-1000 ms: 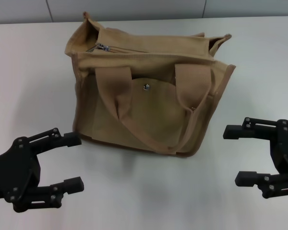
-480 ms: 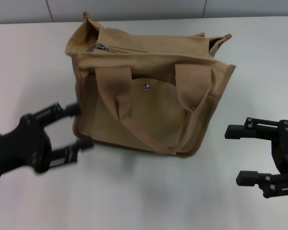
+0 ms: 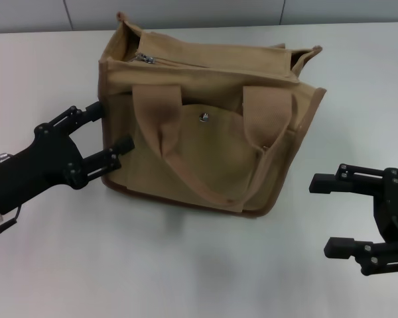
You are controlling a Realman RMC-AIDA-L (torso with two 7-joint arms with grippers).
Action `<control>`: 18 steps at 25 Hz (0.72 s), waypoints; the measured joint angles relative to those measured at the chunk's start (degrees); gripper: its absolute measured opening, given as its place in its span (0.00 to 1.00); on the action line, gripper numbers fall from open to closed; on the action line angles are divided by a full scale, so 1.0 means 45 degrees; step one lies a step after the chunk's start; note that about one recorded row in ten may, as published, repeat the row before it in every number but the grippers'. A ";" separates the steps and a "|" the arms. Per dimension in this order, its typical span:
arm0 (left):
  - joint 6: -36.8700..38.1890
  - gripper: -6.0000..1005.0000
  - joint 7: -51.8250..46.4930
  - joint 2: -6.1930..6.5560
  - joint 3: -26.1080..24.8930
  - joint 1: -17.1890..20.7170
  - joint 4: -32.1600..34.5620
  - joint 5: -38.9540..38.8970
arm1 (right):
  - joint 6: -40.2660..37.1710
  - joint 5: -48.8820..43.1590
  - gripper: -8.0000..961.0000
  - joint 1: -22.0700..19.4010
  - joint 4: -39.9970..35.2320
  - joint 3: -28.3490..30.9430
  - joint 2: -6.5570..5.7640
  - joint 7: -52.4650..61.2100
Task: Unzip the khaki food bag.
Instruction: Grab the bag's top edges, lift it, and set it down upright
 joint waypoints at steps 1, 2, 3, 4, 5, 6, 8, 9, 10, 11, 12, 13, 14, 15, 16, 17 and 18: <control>-0.0083 0.84 0.0029 -0.0003 -0.0022 -0.0008 -0.0004 -0.0014 | 0.0078 0.0000 0.83 -0.0050 -0.0001 0.0001 0.0022 -0.0007; -0.0211 0.84 0.0061 -0.0015 -0.0061 -0.0024 -0.0009 -0.0035 | 0.0078 0.0000 0.83 -0.0050 -0.0001 0.0001 0.0022 -0.0007; -0.0305 0.84 0.0066 -0.0027 -0.0089 -0.0042 -0.0018 -0.0085 | 0.0123 0.0000 0.83 -0.0070 -0.0001 0.0001 0.0033 -0.0008; -0.0468 0.84 0.0116 -0.0040 -0.0106 -0.0098 -0.0074 -0.0226 | 0.0177 -0.0004 0.83 -0.0084 -0.0002 0.0001 0.0043 -0.0010; -0.0468 0.84 0.0116 -0.0040 -0.0106 -0.0098 -0.0074 -0.0226 | 0.0201 -0.0008 0.83 -0.0085 -0.0003 0.0001 0.0044 -0.0011; -0.0537 0.84 0.0215 -0.0047 -0.0113 -0.0154 -0.0173 -0.0341 | 0.0201 -0.0008 0.83 -0.0085 -0.0003 0.0001 0.0044 -0.0011; -0.0584 0.84 0.0417 -0.0050 -0.0126 -0.0244 -0.0361 -0.0526 | 0.0233 -0.0013 0.83 -0.0088 -0.0006 0.0001 0.0055 -0.0013; -0.0592 0.84 0.0597 -0.0052 -0.0137 -0.0293 -0.0500 -0.0787 | 0.0243 -0.0017 0.83 -0.0091 -0.0006 -0.0016 0.0063 -0.0016; -0.0586 0.84 0.0650 -0.0054 -0.0140 -0.0300 -0.0523 -0.0912 | 0.0245 -0.0018 0.83 -0.0091 -0.0006 -0.0030 0.0065 -0.0017; -0.0586 0.84 0.0650 -0.0054 -0.0140 -0.0300 -0.0523 -0.0912 | 0.0246 -0.0019 0.83 -0.0092 -0.0006 -0.0039 0.0065 -0.0018; -0.0556 0.84 0.0703 -0.0061 -0.0136 -0.0306 -0.0556 -0.1064 | 0.0250 -0.0022 0.83 -0.0092 -0.0006 -0.0044 0.0067 -0.0020; -0.0539 0.84 0.0738 -0.0065 -0.0126 -0.0313 -0.0588 -0.1143 | 0.0250 -0.0022 0.83 -0.0092 -0.0006 -0.0044 0.0067 -0.0020; -0.0530 0.84 0.0784 -0.0071 -0.0111 -0.0344 -0.0648 -0.1186 | 0.0259 -0.0031 0.83 -0.0092 -0.0007 -0.0042 0.0079 -0.0020; -0.0524 0.84 0.0845 -0.0074 -0.0100 -0.0386 -0.0743 -0.1225 | 0.0259 -0.0031 0.83 -0.0092 -0.0007 -0.0042 0.0079 -0.0020; -0.0524 0.84 0.0845 -0.0074 -0.0100 -0.0386 -0.0743 -0.1225 | 0.0265 -0.0036 0.83 -0.0092 -0.0006 -0.0027 0.0091 -0.0021; -0.0524 0.84 0.0845 -0.0074 -0.0100 -0.0386 -0.0743 -0.1225 | 0.0266 -0.0039 0.83 -0.0093 -0.0007 -0.0013 0.0104 -0.0021; -0.0524 0.84 0.0845 -0.0074 -0.0100 -0.0386 -0.0743 -0.1225 | 0.0268 -0.0041 0.83 -0.0092 -0.0006 0.0000 0.0120 -0.0022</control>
